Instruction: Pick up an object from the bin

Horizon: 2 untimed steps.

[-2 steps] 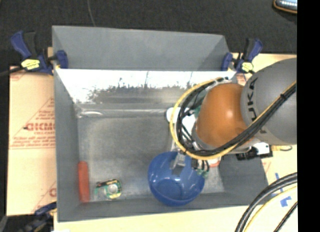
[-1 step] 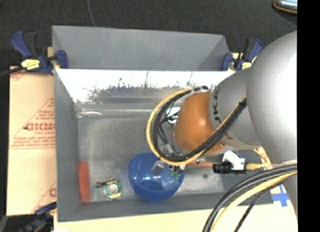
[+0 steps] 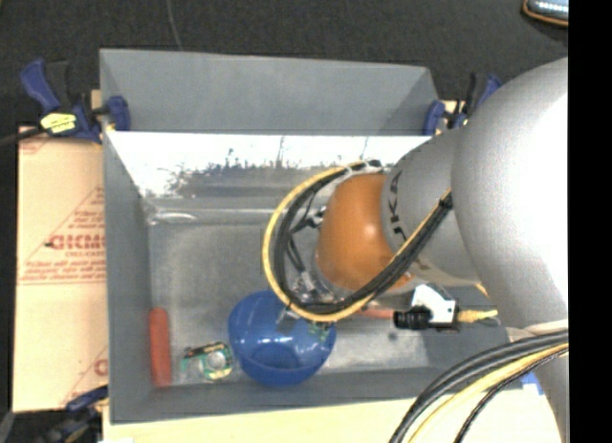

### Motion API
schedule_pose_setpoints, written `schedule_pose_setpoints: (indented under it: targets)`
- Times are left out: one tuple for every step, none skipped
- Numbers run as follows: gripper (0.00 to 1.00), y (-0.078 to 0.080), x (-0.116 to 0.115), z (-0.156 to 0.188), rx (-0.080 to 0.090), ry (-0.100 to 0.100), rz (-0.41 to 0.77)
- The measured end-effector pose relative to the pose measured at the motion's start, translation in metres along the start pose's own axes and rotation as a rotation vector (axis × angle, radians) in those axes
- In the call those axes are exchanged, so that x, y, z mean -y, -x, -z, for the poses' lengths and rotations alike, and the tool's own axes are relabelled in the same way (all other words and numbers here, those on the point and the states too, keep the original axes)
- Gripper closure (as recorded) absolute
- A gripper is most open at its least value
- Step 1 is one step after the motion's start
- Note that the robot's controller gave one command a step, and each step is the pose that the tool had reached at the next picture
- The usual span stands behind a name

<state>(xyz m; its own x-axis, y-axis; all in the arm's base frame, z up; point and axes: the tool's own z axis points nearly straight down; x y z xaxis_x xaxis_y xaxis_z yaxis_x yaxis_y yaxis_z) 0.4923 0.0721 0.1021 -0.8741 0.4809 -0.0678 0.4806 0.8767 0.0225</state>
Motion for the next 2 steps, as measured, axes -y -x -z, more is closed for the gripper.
schedule_pose_setpoints:
  targets:
    - [1.0, 0.0, 0.0001, 0.0, 0.0, 0.0, 0.001]
    - [1.0, 0.0001, 0.0001, 0.0, 0.0, -0.001, 0.002]
